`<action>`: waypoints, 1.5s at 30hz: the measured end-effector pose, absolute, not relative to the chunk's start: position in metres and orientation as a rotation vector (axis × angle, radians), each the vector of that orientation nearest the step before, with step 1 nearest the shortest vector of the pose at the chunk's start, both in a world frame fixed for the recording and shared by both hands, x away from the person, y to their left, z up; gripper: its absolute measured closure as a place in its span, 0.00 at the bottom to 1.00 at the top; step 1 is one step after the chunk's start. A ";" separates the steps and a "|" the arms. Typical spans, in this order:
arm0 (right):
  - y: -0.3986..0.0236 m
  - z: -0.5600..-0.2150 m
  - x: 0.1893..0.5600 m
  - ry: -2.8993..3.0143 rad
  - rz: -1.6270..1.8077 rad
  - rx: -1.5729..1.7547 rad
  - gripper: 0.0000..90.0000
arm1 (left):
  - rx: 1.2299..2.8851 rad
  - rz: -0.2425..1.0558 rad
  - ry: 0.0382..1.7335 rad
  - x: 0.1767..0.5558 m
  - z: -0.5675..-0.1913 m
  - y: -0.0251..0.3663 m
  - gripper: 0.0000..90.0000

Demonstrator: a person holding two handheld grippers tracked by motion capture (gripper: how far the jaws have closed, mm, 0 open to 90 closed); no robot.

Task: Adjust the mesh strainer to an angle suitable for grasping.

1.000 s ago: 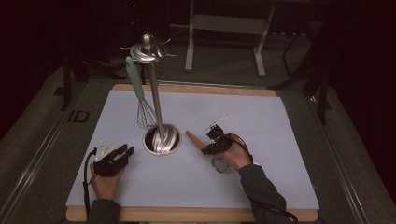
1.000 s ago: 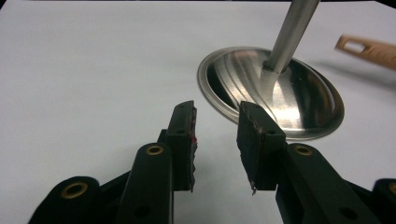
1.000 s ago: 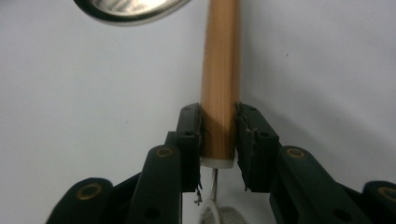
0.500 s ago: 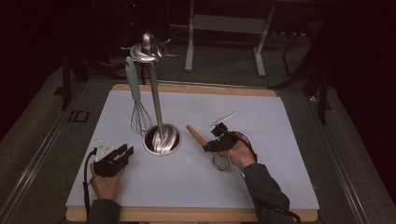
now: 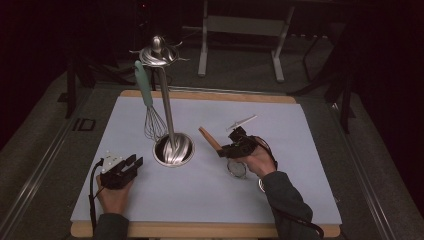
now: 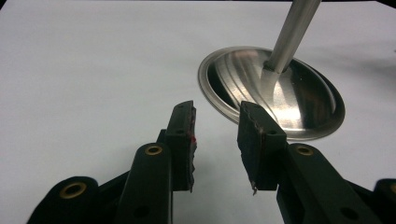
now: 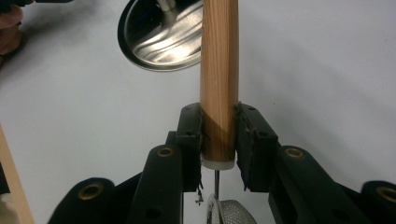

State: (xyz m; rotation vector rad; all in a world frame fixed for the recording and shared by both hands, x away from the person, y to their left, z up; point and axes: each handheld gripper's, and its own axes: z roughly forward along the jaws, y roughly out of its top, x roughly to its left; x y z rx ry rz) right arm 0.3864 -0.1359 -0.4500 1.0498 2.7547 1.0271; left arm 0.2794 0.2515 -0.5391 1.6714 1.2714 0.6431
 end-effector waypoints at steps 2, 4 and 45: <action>-0.136 -0.448 0.386 2.757 1.029 1.038 0.80 | 1.672 0.642 1.272 0.279 -0.539 0.252 0.74; -0.135 -0.446 0.386 2.751 1.030 1.028 0.80 | 1.671 0.642 1.272 0.279 -0.539 0.252 0.74; -0.123 -0.382 0.383 2.620 1.314 0.784 0.80 | 1.659 0.629 1.284 0.280 -0.539 0.253 0.74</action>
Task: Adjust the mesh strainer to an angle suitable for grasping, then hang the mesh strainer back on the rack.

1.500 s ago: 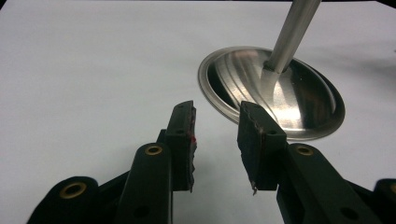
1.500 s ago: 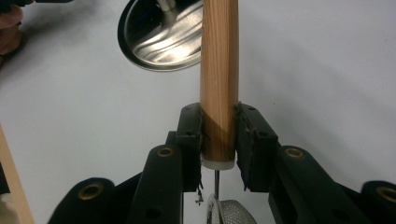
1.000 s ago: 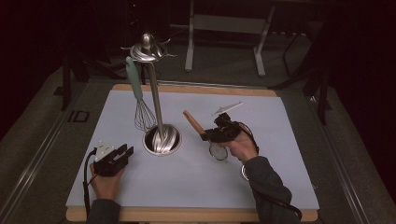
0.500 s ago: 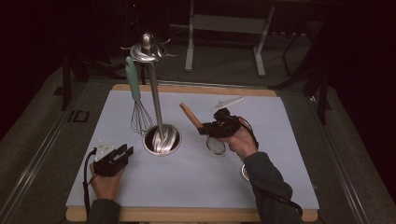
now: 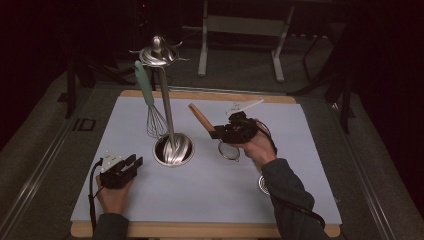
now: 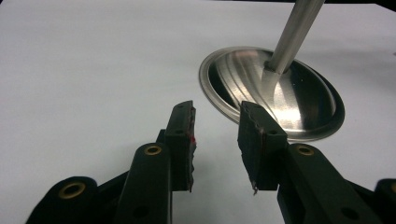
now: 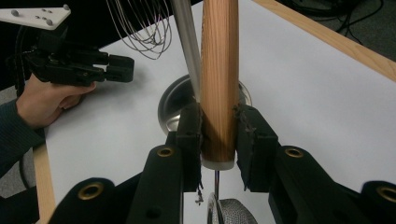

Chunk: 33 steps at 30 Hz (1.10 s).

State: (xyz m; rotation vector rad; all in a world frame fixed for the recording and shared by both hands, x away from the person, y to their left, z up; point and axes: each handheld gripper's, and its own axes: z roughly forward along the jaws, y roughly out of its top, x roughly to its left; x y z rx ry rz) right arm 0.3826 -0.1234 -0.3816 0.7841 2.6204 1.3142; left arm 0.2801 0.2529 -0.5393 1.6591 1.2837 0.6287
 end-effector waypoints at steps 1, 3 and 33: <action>-0.123 -0.381 0.382 2.619 1.315 0.783 0.80 | 1.660 0.630 1.283 0.280 -0.539 0.253 0.74; -0.123 -0.380 0.382 2.618 1.321 0.777 0.80 | 1.660 0.630 1.282 0.280 -0.539 0.253 0.74; -0.110 -0.360 0.377 2.592 1.435 0.455 0.80 | 1.652 0.628 1.282 0.280 -0.539 0.253 0.74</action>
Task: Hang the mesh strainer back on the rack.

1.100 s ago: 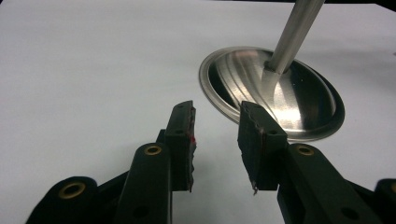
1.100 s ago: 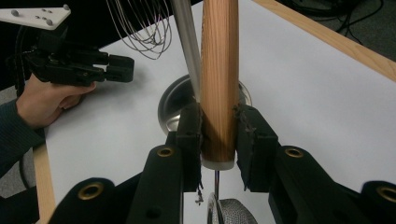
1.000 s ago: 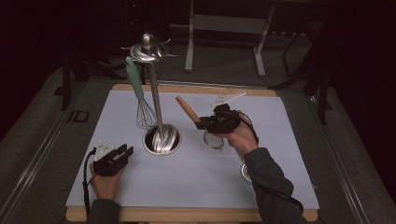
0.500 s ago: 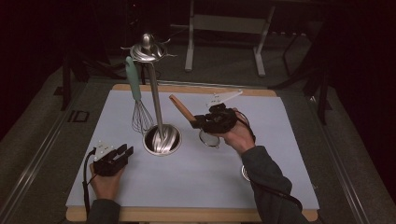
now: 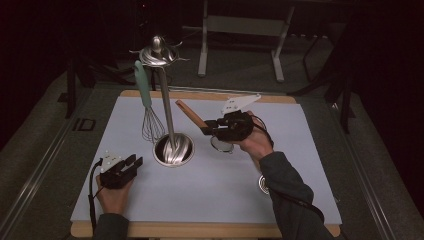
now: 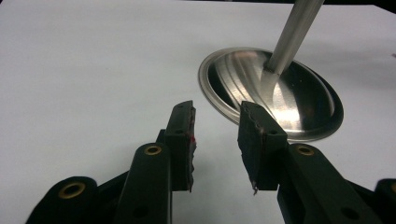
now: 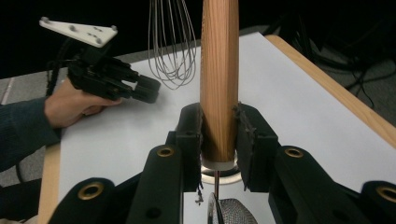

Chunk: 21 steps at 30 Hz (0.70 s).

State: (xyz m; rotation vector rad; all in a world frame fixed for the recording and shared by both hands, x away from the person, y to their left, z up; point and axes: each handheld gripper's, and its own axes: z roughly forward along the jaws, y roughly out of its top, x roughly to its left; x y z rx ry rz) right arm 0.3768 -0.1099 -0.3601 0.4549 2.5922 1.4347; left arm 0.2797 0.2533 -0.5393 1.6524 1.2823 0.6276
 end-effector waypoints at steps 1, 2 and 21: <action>-0.110 -0.359 0.376 2.591 1.442 0.438 0.80 | 1.652 0.627 1.283 0.280 -0.539 0.253 0.74; -0.110 -0.358 0.376 2.588 1.448 0.427 0.80 | 1.653 0.627 1.283 0.280 -0.539 0.253 0.74; -0.112 -0.336 0.371 2.564 1.558 0.294 0.80 | 1.653 0.627 1.282 0.280 -0.539 0.253 0.74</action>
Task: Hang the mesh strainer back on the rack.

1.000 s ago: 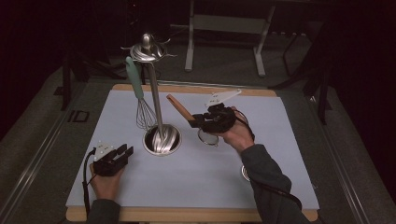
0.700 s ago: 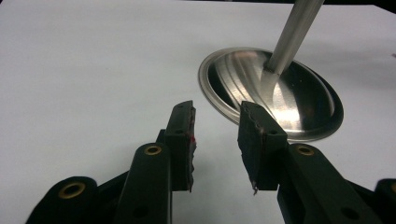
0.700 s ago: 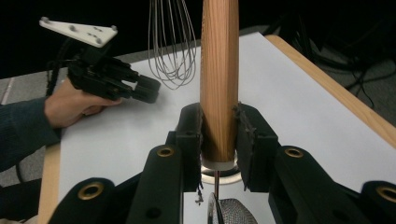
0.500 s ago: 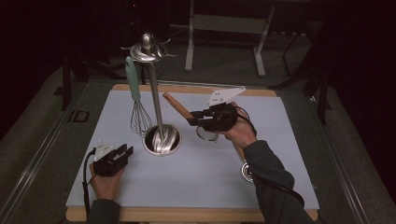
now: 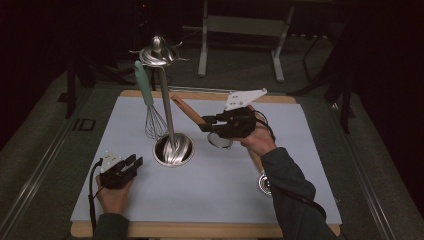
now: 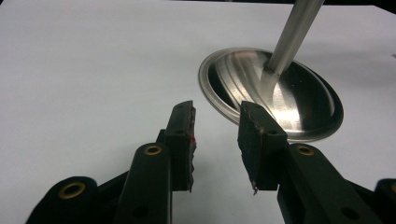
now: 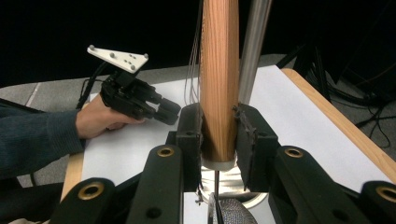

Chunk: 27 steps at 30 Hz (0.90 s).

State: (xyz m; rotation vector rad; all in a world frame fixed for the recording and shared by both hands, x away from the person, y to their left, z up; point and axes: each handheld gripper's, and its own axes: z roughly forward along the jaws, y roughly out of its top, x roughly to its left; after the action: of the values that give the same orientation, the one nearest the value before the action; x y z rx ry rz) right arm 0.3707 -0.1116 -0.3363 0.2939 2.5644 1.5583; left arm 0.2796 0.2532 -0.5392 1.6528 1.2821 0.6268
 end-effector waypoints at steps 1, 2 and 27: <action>-0.111 -0.335 0.370 2.564 1.564 0.291 0.80 | 1.654 0.627 1.282 0.280 -0.539 0.253 0.74; -0.111 -0.334 0.370 2.562 1.567 0.283 0.80 | 1.654 0.628 1.282 0.280 -0.539 0.253 0.74; -0.105 -0.304 0.363 2.489 1.698 0.212 0.80 | 1.653 0.626 1.281 0.280 -0.539 0.253 0.74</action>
State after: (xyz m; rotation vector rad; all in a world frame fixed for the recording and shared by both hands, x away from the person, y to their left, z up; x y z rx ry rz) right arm 0.3627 -0.1051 -0.3044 0.2120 2.4888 1.6982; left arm 0.2796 0.2535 -0.5393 1.6533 1.2814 0.6261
